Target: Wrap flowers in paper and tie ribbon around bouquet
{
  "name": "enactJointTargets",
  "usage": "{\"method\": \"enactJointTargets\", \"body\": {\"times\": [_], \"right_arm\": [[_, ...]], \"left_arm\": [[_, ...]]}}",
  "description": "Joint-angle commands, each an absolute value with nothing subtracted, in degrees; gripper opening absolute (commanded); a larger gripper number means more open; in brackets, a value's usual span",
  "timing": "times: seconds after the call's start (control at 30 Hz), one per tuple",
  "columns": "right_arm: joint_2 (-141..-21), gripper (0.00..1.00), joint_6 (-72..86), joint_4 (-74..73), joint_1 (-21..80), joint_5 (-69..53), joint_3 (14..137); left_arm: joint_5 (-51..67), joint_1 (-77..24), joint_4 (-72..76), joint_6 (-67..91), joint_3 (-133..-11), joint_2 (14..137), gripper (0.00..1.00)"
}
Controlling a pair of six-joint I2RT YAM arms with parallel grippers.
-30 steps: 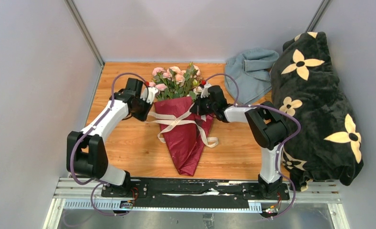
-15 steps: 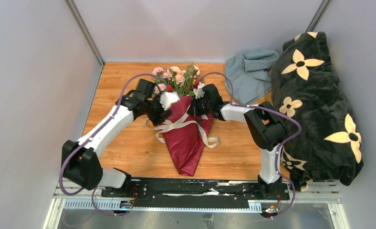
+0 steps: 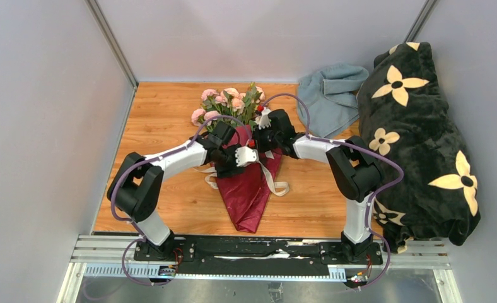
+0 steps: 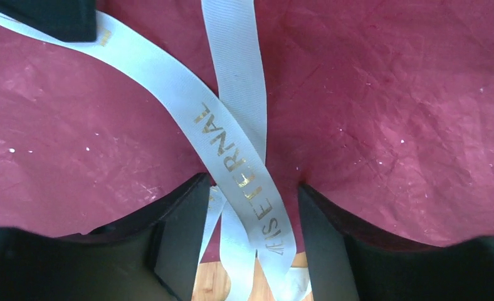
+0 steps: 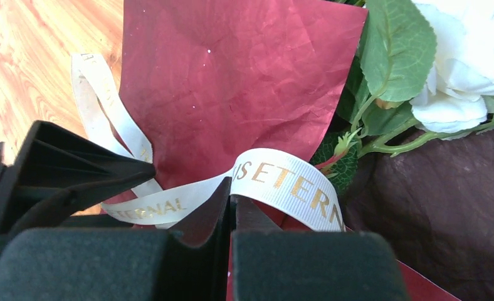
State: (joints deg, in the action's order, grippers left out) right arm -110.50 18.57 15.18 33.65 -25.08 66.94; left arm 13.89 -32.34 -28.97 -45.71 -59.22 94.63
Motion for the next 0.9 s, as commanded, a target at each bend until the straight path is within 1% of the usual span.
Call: {"method": "enactJointTargets", "body": {"times": [0.0, 0.1, 0.2, 0.3, 0.43, 0.6, 0.67, 0.73, 0.87], "right_arm": [[-108.7, 0.0, 19.5, 13.2, 34.2, -26.5, 68.6], [-108.2, 0.0, 19.3, 12.2, 34.3, -26.7, 68.7], [-107.8, 0.0, 17.4, 10.4, 34.8, -27.0, 68.6], [-108.1, 0.0, 16.4, 9.8, 35.2, -30.0, 67.9], [-108.4, 0.0, 14.8, 7.6, 35.3, -37.4, 66.9], [-107.3, 0.0, 7.3, -3.8, 35.4, -43.1, 66.5], [-106.6, 0.07, 4.3, -8.7, 35.4, -44.3, 66.5], [-105.1, 0.2, 1.9, -12.9, 35.3, -44.1, 66.6], [-101.4, 0.34, 0.3, -16.9, 34.3, -41.8, 66.9]], "left_arm": [[10.4, -33.5, -20.7, -46.1, -55.7, 95.1, 0.55], [9.5, -33.8, -18.9, -44.9, -54.7, 93.9, 0.3], [9.7, -33.8, -18.8, -43.2, -55.5, 91.6, 0.01], [8.9, -33.8, -19.0, -41.1, -57.2, 89.4, 0.0], [8.9, -33.8, -21.1, -38.5, -60.0, 86.3, 0.0], [8.9, -33.4, -23.0, -34.5, -63.4, 85.9, 0.0], [8.5, -33.4, -22.6, -33.9, -63.2, 86.6, 0.0], [8.6, -33.4, -22.5, -33.5, -63.1, 87.7, 0.0], [9.2, -33.5, -22.3, -32.2, -63.5, 89.9, 0.0]]}}
